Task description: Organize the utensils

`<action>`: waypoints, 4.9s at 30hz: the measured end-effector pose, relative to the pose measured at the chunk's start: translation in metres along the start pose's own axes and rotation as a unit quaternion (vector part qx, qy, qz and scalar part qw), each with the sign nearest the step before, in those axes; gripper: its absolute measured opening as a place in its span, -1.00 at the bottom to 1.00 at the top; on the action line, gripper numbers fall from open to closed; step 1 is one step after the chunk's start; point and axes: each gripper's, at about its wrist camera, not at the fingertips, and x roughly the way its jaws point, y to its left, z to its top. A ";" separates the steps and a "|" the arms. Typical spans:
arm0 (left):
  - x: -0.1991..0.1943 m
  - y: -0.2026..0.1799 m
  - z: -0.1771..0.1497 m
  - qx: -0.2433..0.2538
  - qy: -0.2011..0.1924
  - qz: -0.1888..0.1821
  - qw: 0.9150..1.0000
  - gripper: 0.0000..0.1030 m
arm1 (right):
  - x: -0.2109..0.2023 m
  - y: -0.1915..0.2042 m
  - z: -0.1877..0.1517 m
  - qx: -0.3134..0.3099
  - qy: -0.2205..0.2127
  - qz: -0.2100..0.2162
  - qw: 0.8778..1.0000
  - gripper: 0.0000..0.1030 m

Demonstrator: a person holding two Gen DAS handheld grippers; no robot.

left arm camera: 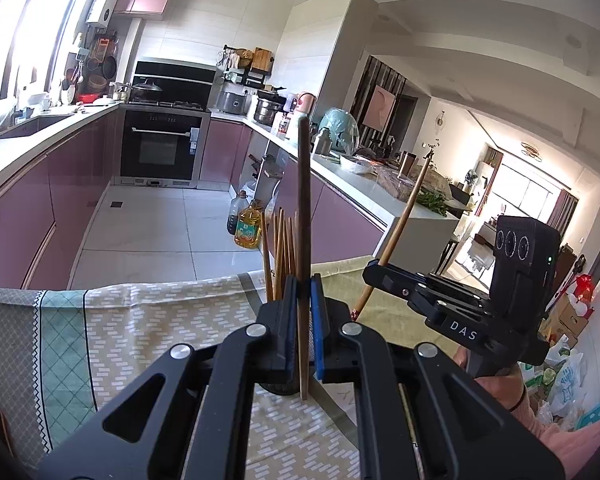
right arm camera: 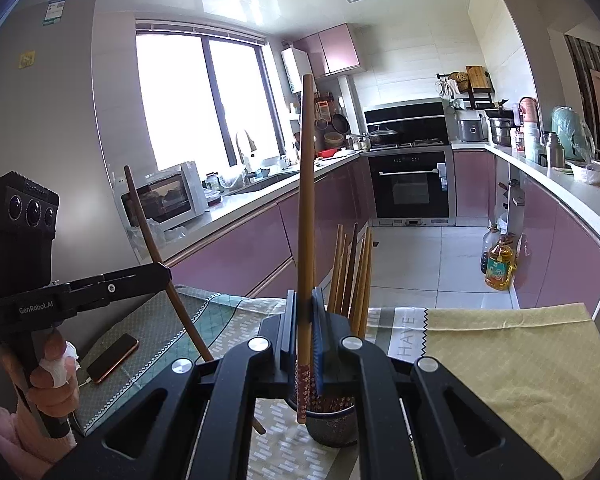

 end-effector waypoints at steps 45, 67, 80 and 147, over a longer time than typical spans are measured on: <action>0.062 -0.017 0.006 0.024 0.051 0.023 0.998 -0.86 | 0.037 -0.010 -0.002 0.011 0.029 -0.018 0.999 -0.88; 0.075 -0.020 0.003 0.030 0.076 0.029 0.996 -0.86 | 0.046 -0.011 -0.011 0.005 0.047 -0.022 0.999 -0.88; 0.084 -0.021 -0.001 0.034 0.084 0.032 0.995 -0.86 | 0.051 -0.015 -0.016 0.005 0.060 -0.020 0.998 -0.88; 0.046 0.026 -0.041 0.016 -0.021 0.170 0.985 0.90 | 0.040 -0.014 -0.042 0.023 0.049 -0.071 0.996 0.64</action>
